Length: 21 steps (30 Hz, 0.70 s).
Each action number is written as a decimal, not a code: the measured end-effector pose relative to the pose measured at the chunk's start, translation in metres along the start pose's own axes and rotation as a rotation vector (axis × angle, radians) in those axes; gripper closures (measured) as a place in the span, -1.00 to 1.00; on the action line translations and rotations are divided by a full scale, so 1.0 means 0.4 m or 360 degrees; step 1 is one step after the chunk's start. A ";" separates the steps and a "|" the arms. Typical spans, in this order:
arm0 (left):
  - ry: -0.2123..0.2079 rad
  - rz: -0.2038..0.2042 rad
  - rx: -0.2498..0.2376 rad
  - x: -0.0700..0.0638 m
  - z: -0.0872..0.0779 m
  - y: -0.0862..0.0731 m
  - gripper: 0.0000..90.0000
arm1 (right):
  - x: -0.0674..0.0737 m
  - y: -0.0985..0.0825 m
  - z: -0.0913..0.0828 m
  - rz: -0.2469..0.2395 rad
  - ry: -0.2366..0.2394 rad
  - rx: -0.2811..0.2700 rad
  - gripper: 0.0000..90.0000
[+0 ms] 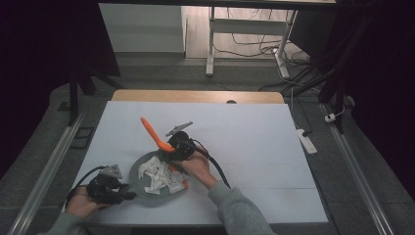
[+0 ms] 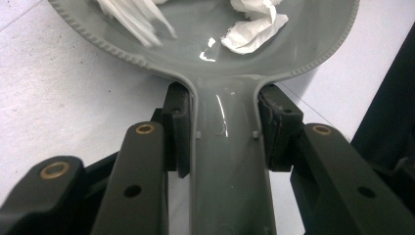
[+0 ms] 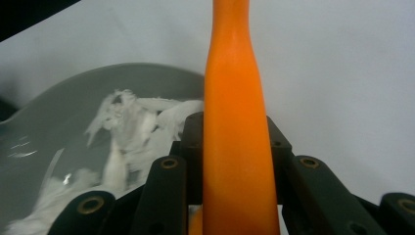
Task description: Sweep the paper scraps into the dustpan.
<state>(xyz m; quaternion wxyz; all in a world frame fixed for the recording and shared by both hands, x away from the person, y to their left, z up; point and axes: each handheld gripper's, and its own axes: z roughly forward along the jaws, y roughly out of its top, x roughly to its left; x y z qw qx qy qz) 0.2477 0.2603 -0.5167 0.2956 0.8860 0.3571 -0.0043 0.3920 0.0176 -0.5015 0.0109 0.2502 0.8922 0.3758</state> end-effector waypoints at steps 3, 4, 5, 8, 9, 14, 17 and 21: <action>-0.0001 0.0001 -0.0001 0.000 0.000 0.000 0.36 | 0.024 0.006 -0.015 -0.0080 0.0019 -0.0015 0.57; -0.0002 0.0001 -0.0002 0.000 0.000 0.000 0.36 | 0.026 0.009 -0.024 -0.0093 0.0006 -0.0045 0.57; -0.0002 0.0001 -0.0002 0.000 0.000 0.000 0.36 | 0.024 0.011 -0.034 -0.0087 0.0008 -0.0081 0.57; -0.0003 0.0004 -0.0002 0.001 0.000 -0.001 0.36 | 0.010 0.014 -0.070 -0.0038 -0.0027 -0.0168 0.57; -0.0003 0.0004 -0.0003 0.001 0.000 -0.001 0.36 | 0.004 0.013 -0.082 -0.0024 -0.0041 -0.0187 0.57; -0.0003 0.0011 -0.0001 0.001 -0.001 -0.001 0.36 | -0.025 -0.005 -0.119 0.0024 -0.0095 -0.0207 0.57; -0.0002 0.0011 -0.0001 0.000 -0.001 -0.001 0.36 | -0.040 -0.027 -0.123 0.0082 -0.0143 -0.0173 0.57; -0.0002 0.0010 0.0001 0.000 -0.001 -0.001 0.36 | -0.054 -0.056 -0.118 0.0137 -0.0170 -0.0140 0.57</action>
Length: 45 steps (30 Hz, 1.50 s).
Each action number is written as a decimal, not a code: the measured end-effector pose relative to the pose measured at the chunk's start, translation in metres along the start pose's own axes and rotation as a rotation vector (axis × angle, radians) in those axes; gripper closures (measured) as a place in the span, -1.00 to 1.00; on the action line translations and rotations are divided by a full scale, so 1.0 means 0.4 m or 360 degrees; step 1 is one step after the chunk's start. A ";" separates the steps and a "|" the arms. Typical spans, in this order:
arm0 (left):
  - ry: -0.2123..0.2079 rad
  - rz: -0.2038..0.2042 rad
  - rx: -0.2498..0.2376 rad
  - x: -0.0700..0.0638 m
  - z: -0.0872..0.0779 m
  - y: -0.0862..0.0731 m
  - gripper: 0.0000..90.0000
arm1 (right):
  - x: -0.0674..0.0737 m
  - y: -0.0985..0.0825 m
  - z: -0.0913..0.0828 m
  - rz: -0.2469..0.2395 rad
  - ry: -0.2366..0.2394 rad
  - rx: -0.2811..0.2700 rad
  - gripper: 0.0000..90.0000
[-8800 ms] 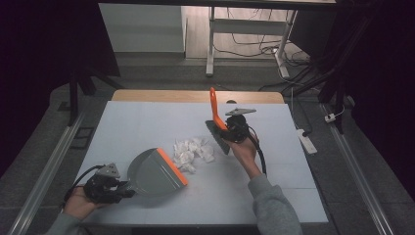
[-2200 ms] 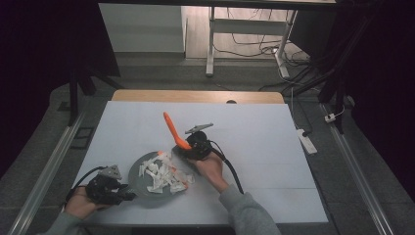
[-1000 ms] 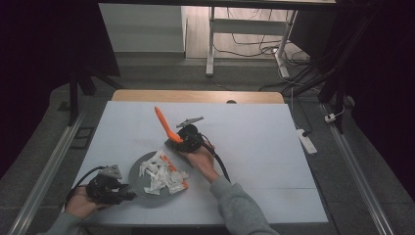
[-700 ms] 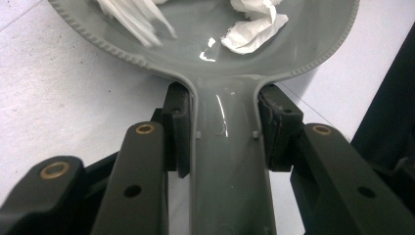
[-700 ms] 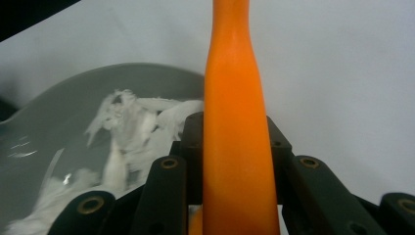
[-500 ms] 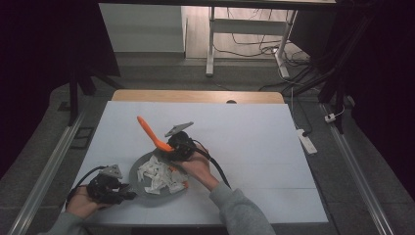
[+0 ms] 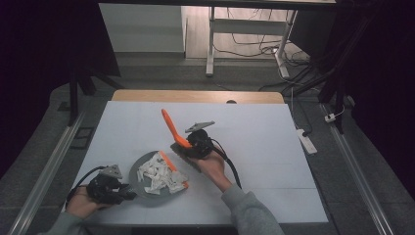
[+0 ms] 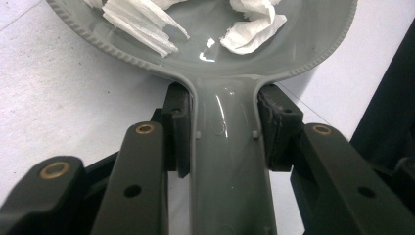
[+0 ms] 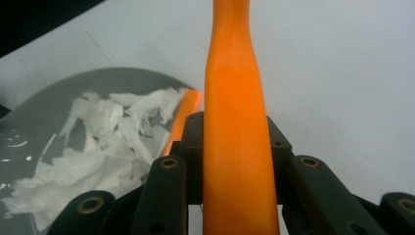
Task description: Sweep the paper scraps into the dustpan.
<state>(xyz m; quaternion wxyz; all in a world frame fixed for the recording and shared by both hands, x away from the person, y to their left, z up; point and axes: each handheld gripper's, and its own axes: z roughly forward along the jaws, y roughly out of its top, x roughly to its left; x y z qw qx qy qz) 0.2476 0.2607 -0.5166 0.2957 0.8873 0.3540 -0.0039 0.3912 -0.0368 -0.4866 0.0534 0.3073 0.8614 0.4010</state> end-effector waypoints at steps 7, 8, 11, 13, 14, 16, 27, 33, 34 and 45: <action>0.0004 0.0001 0.0004 -0.003 0.002 0.002 0.36 | 0.011 -0.032 0.031 0.0003 -0.0003 0.0051 0.57; 0.0004 0.0007 0.0007 -0.003 0.002 0.002 0.36 | 0.015 -0.034 0.036 0.0013 0.0006 0.0053 0.57; 0.0003 0.0004 0.0007 -0.005 0.005 0.004 0.36 | 0.033 -0.035 0.048 0.0036 0.0074 0.0044 0.57; 0.0005 0.0005 0.0012 -0.006 0.007 0.005 0.36 | 0.052 -0.034 0.057 0.0034 0.0099 0.0042 0.57; 0.0004 0.0005 0.0012 -0.006 0.007 0.005 0.36 | 0.062 -0.032 0.061 0.0040 0.0119 0.0031 0.57; 0.0006 0.0003 0.0008 -0.006 0.006 0.005 0.36 | 0.078 -0.028 0.065 0.0056 0.0165 0.0012 0.57; -0.0004 -0.0005 -0.0010 -0.005 0.009 0.005 0.36 | 0.139 -0.004 0.062 0.0017 0.0254 -0.0089 0.57; -0.0022 -0.0024 -0.0044 0.001 0.011 0.002 0.36 | 0.118 0.008 0.020 -0.0025 0.0184 -0.0115 0.57; -0.0023 -0.0026 -0.0048 0.001 0.011 0.001 0.36 | 0.114 0.009 0.013 -0.0028 0.0178 -0.0120 0.57; -0.0008 -0.0031 -0.0089 0.005 0.013 -0.003 0.36 | 0.071 0.012 -0.034 0.0008 0.0112 -0.0186 0.57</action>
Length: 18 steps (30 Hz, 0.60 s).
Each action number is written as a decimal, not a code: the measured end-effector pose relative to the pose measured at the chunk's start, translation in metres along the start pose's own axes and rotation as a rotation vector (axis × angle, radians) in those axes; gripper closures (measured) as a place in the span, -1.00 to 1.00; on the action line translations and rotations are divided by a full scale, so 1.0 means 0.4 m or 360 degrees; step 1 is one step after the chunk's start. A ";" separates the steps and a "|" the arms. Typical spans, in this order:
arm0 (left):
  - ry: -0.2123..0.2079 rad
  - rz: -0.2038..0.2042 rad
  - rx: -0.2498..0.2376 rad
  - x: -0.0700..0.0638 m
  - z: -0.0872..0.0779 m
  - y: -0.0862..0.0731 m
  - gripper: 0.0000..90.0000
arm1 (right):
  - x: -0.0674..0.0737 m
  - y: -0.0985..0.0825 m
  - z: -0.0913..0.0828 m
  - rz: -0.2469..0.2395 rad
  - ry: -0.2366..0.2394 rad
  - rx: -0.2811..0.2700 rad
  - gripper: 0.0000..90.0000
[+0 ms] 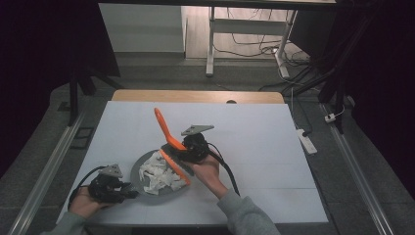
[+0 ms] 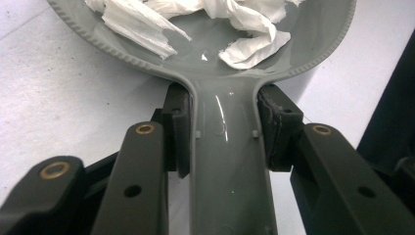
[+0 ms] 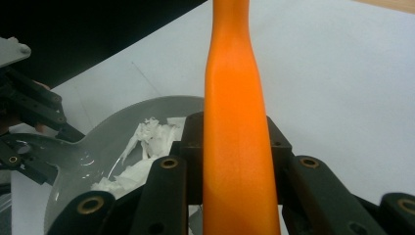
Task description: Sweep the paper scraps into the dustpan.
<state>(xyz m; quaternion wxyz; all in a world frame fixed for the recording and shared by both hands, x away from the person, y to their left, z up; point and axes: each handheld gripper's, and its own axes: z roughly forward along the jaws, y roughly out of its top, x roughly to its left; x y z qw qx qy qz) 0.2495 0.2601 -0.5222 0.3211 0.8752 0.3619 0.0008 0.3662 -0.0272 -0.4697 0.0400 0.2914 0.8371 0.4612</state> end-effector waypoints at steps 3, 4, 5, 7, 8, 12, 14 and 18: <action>0.0005 0.0001 -0.0005 0.000 0.000 0.000 0.36 | -0.009 -0.001 -0.010 0.0010 -0.0011 -0.0012 0.57; 0.0007 0.0000 -0.0010 0.000 -0.001 0.000 0.36 | -0.013 -0.001 -0.013 0.0008 -0.0015 -0.0021 0.57; 0.0009 -0.0003 -0.0016 0.000 -0.002 0.000 0.36 | -0.016 -0.002 -0.017 0.0015 -0.0020 -0.0024 0.57; 0.0014 -0.0010 -0.0028 0.001 -0.005 0.000 0.36 | -0.022 -0.003 -0.025 0.0022 -0.0028 -0.0029 0.57; 0.0020 -0.0013 -0.0037 0.001 -0.006 -0.001 0.36 | -0.025 -0.004 -0.028 0.0026 -0.0030 -0.0036 0.57; 0.0048 -0.0032 -0.0067 0.001 -0.014 0.000 0.36 | -0.036 -0.008 -0.044 0.0038 -0.0046 -0.0047 0.57; 0.0067 -0.0041 -0.0084 0.000 -0.019 0.001 0.36 | -0.043 -0.010 -0.053 0.0046 -0.0051 -0.0056 0.57; 0.0085 -0.0049 -0.0115 -0.002 -0.028 0.004 0.36 | -0.056 -0.016 -0.073 0.0056 -0.0064 -0.0068 0.57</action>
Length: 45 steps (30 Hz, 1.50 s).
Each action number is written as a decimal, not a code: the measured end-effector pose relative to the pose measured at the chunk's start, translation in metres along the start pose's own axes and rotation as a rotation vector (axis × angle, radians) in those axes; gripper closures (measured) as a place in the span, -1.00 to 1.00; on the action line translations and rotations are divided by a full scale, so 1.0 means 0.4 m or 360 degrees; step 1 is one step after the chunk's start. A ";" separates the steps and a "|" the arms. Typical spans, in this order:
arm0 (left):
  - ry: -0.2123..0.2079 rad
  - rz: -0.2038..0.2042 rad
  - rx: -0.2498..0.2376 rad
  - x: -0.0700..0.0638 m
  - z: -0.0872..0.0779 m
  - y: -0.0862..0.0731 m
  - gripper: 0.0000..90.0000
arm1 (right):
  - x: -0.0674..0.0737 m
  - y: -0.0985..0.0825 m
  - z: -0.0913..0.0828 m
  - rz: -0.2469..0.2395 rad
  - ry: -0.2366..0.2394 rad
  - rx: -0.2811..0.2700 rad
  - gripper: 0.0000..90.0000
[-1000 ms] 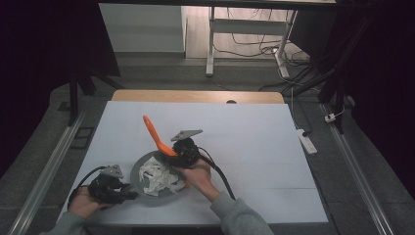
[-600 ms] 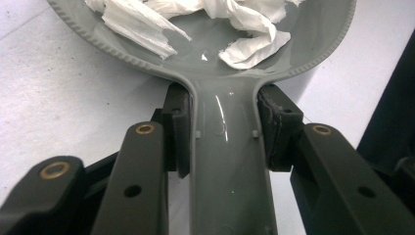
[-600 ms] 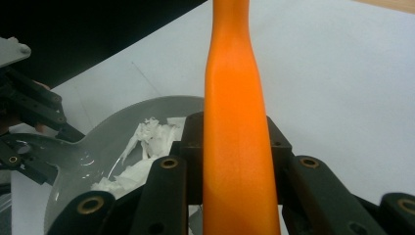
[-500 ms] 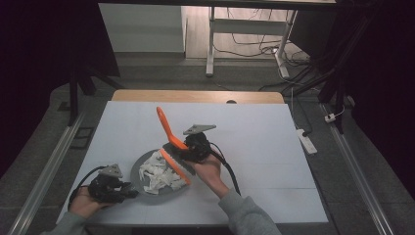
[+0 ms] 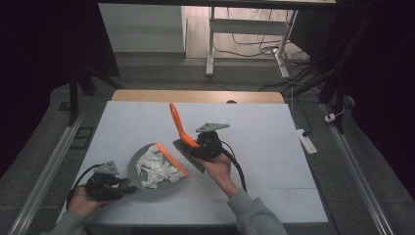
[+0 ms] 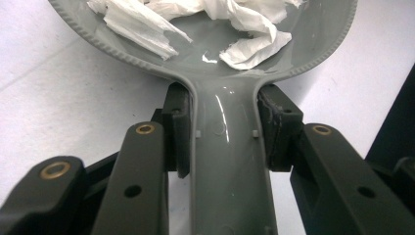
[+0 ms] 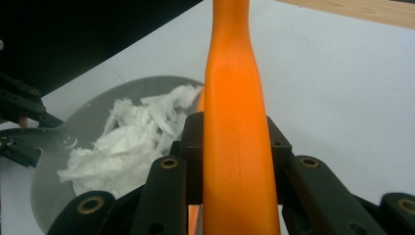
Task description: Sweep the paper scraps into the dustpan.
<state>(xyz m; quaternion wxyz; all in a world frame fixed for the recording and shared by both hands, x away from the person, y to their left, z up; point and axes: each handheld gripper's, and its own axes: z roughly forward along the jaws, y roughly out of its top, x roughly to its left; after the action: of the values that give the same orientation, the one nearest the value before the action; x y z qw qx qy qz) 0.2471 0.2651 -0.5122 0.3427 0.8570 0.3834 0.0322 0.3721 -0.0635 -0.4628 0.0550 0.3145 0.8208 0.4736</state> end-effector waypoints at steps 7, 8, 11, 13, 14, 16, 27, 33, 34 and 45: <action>0.0040 -0.0017 -0.0024 -0.005 -0.006 0.002 0.36 | -0.041 -0.018 -0.040 0.0031 -0.0035 -0.0007 0.57; 0.0049 -0.0021 -0.0029 -0.005 -0.007 0.002 0.36 | -0.046 -0.021 -0.046 0.0037 -0.0040 -0.0006 0.57; 0.0070 -0.0044 -0.0050 -0.007 -0.010 0.004 0.36 | -0.057 -0.030 -0.062 0.0044 -0.0048 -0.0007 0.57; 0.0078 -0.0064 -0.0063 -0.009 -0.012 0.006 0.36 | -0.062 -0.035 -0.074 0.0042 -0.0048 -0.0008 0.57; 0.0082 -0.0074 -0.0071 -0.010 -0.012 0.007 0.36 | -0.065 -0.038 -0.080 0.0045 -0.0047 -0.0016 0.57; 0.0100 -0.0093 -0.0084 -0.012 -0.011 0.009 0.36 | -0.069 -0.042 -0.094 0.0043 -0.0051 -0.0019 0.57; 0.0166 -0.0179 -0.0146 -0.014 -0.017 0.014 0.36 | -0.094 -0.078 -0.158 0.0048 -0.0049 -0.0023 0.57; 0.0197 -0.0210 -0.0184 -0.015 -0.024 0.016 0.36 | -0.104 -0.098 -0.183 0.0036 -0.0043 -0.0017 0.57; 0.0206 -0.0215 -0.0194 -0.014 -0.025 0.016 0.36 | -0.105 -0.101 -0.188 0.0033 -0.0044 -0.0016 0.57; 0.0270 -0.0316 -0.0252 -0.015 -0.029 0.018 0.36 | -0.118 -0.137 -0.245 0.0038 -0.0028 -0.0024 0.57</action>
<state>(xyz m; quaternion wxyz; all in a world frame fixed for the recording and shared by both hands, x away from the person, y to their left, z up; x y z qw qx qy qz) 0.2438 0.2644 -0.4976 0.3769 0.7795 0.4901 0.1006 0.3461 -0.1825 -0.4635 0.0588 0.3280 0.8130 0.4775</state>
